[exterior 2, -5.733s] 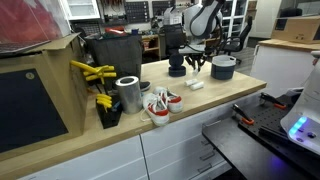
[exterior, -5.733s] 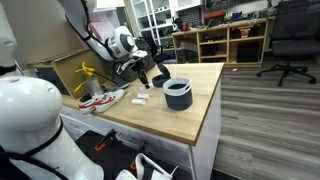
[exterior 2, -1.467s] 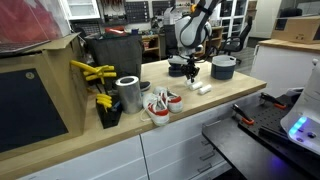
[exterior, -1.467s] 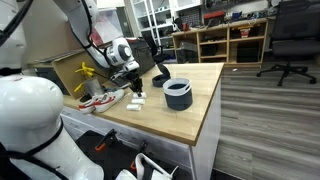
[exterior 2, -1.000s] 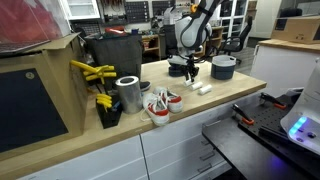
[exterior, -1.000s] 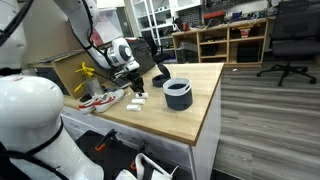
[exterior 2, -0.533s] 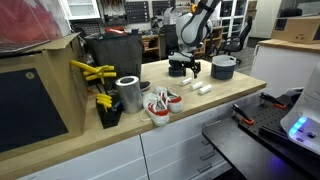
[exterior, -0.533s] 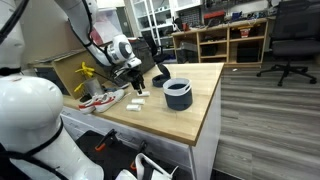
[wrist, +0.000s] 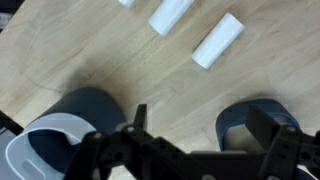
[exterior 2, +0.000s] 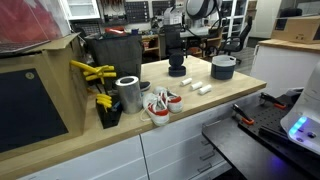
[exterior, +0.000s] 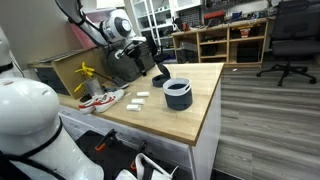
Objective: Remove the white object from the container
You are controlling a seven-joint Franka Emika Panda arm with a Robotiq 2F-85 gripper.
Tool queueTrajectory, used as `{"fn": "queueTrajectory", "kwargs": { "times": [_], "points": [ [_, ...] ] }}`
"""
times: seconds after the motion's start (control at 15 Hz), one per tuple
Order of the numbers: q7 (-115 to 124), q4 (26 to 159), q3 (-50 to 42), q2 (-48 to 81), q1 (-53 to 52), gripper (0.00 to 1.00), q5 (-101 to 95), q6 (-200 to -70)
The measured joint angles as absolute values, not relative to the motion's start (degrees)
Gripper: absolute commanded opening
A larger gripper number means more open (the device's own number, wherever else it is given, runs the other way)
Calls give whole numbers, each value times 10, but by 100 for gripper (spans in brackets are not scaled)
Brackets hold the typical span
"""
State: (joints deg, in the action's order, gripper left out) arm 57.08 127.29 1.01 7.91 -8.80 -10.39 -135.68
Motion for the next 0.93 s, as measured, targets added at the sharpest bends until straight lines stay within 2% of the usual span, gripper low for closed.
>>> {"fn": "queueTrajectory", "kwargs": {
  "times": [0.27, 0.93],
  "points": [
    [402, 1274, 11, 25, -69, 100, -97, -1310],
    [-2, 1277, 6, -53, -35, 100, -72, -1290]
  ]
}}
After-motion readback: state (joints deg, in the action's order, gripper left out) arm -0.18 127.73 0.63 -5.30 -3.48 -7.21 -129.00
